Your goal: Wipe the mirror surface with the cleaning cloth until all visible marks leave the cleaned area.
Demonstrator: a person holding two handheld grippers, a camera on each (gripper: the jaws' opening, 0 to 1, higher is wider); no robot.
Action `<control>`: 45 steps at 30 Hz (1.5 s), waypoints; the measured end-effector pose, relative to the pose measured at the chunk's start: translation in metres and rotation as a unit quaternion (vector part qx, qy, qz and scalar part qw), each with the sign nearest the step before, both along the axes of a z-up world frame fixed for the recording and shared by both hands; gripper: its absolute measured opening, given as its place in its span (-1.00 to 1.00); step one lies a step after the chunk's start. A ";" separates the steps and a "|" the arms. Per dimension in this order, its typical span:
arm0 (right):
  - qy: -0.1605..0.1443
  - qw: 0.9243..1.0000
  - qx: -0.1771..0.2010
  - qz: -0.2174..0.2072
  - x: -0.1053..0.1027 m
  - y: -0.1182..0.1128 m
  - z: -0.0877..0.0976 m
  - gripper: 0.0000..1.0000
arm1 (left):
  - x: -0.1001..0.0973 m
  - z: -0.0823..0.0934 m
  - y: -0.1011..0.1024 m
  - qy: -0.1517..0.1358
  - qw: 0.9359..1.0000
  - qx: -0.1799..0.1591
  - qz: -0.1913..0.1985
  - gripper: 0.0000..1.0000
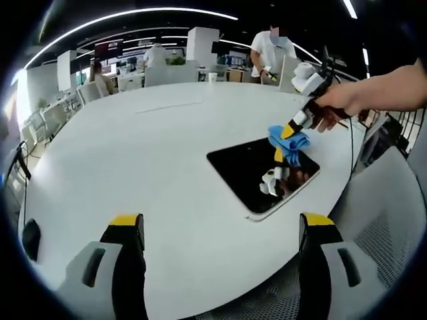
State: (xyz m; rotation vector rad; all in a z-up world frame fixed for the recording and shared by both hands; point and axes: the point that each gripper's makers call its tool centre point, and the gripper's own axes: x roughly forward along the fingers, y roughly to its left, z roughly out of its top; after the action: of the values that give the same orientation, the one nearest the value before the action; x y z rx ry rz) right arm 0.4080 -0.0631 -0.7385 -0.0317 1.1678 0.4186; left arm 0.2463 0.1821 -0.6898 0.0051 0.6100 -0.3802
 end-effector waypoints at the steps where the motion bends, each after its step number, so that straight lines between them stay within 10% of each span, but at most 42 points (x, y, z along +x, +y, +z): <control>1: 0.003 1.000 0.004 -0.001 -0.001 0.003 0.000 -0.93 | -0.001 -0.002 0.000 0.004 1.000 0.000 -0.001 0.92; 45: 0.030 0.998 0.043 0.043 -0.010 0.115 -0.001 -0.94 | 0.000 -0.008 0.001 0.013 1.000 0.010 -0.002 0.97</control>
State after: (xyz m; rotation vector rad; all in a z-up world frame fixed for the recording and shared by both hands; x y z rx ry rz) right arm 0.3984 0.0519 -0.7393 0.0053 1.2086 0.5479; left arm 0.2461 0.1831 -0.6975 0.0197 0.6394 -0.3788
